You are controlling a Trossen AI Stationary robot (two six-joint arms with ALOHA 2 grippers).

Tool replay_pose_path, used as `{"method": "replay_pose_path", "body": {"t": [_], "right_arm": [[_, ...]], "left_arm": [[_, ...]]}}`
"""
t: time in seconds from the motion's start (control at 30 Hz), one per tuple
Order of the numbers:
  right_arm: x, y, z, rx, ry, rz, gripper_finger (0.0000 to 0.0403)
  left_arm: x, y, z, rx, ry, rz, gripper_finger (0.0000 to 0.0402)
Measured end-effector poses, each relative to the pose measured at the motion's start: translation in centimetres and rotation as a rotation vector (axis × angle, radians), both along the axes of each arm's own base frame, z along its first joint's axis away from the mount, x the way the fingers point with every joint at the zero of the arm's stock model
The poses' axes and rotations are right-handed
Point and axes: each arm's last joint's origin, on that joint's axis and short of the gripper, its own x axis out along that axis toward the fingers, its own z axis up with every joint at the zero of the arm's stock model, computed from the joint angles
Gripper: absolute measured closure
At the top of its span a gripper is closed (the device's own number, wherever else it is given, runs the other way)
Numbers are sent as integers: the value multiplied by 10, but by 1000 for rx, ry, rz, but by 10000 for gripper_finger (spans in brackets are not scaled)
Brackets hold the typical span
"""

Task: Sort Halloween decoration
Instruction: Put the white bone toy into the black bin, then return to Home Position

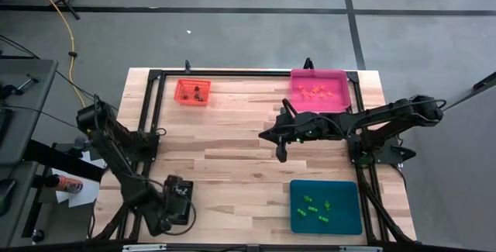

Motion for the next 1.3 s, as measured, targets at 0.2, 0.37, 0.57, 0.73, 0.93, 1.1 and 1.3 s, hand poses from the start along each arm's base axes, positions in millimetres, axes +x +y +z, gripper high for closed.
{"method": "replay_pose_path", "body": {"t": [0.2,0.37,0.57,0.73,0.93,1.1,1.3], "right_arm": [[0,0,0,22,2,-9,402],[-1,0,-1,28,12,-15,402],[-1,0,-3,48,32,-24,402],[-2,0,-4,48,41,-22,402],[-1,1,-3,63,38,24,402],[-2,1,5,69,-26,36,402],[-7,1,30,86,-204,41,402]], "left_arm": [[5,6,0,25,14,-2,401],[7,9,1,15,42,3,384],[6,8,1,-11,74,7,327],[6,12,10,-77,92,59,282],[26,42,66,-148,-169,189,270],[32,95,129,-73,-635,320,323],[23,157,177,-32,-977,364,391]]}}
